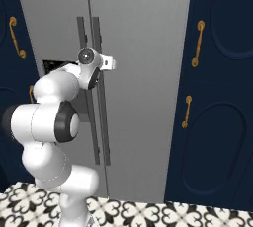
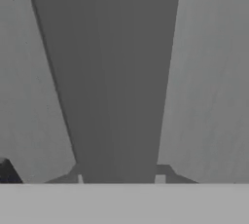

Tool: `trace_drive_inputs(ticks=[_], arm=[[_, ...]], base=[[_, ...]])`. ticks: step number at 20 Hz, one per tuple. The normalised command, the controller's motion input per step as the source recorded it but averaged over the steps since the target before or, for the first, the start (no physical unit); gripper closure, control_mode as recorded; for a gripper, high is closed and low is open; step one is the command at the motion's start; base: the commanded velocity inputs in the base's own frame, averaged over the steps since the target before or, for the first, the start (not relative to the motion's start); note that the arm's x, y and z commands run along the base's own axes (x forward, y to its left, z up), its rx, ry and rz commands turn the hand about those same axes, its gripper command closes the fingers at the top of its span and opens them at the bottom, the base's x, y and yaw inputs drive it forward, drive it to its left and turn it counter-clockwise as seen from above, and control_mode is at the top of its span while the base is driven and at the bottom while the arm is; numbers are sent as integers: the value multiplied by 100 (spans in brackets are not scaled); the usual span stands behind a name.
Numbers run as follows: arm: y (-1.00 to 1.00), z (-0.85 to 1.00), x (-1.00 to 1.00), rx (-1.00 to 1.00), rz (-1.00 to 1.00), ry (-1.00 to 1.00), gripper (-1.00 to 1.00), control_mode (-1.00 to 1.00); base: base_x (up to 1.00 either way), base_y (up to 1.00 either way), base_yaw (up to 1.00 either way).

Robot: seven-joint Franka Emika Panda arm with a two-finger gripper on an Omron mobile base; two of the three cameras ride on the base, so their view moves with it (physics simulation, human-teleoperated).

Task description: Take the strawberry from the fridge and place it on top of the pancake, located on the dining counter.

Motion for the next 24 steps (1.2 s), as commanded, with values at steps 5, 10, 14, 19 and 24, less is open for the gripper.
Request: trace_drive_inputs(ticks=[5, 10, 14, 19, 24], arm=[[-66, 13, -78, 3, 0, 0, 100, -100], [-94, 19, -66, 3, -1, 0, 100, -100], [-91, 3, -38, 1, 0, 5, 100, -100], [-89, 0, -31, 2, -3, 7, 100, -100], [-83, 0, -38, 2, -5, 2, 100, -100]], base=[[0, 0, 0], [0, 0, 0], [0, 0, 0], [0, 0, 0], [0, 0, 0]])
